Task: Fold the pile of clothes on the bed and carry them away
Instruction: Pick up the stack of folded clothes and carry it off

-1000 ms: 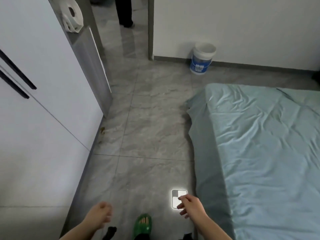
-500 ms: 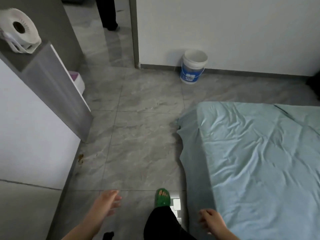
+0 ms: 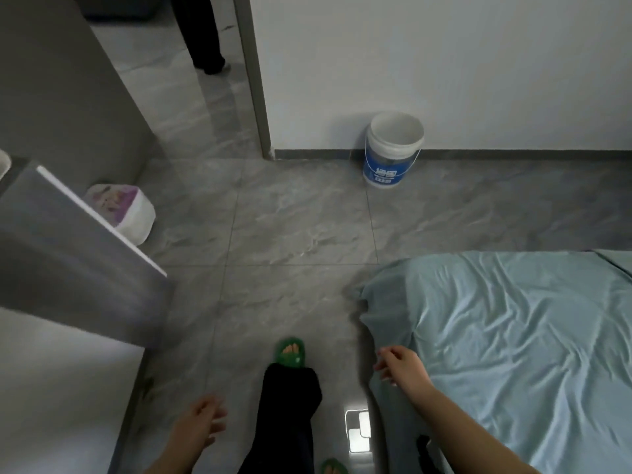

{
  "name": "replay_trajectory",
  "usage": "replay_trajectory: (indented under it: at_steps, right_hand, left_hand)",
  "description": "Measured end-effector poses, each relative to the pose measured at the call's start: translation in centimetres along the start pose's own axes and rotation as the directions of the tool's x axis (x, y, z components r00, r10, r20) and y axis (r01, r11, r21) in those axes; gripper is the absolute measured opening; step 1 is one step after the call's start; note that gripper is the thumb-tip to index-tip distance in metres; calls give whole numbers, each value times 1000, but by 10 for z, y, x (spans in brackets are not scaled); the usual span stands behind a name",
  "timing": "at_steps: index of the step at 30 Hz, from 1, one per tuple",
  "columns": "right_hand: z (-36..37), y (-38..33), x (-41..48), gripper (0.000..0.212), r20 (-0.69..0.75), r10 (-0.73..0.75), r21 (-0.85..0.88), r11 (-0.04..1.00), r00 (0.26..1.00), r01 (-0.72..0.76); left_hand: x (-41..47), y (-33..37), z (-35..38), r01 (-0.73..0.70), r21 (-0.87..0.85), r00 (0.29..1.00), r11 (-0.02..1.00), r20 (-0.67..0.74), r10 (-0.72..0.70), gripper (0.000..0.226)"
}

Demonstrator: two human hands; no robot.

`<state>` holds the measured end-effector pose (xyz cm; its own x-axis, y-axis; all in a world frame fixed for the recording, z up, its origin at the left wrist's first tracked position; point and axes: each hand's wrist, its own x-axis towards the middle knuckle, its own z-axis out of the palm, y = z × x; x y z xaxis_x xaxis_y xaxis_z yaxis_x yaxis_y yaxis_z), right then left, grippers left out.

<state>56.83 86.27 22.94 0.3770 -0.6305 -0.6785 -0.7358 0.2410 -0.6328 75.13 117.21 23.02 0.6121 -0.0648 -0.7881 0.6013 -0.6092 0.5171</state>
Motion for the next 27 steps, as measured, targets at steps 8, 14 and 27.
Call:
replay_trajectory:
  at_steps: [8,14,27]
  right_hand:
    - [-9,-84,89,19,-49,142,145,980,989,-133]
    - [-40,-108,140,21,-110,280,218,943,954,-251]
    - [-170,-210,324,21,-104,402,419,847,910,-326]
  left_hand:
    - [100,186,30,-94,132,990,987,115,79,18]
    - [156,343,95,-224,158,963,962,189,193,16]
    - [232,564,293,-307,325,931,895,297,212,7]
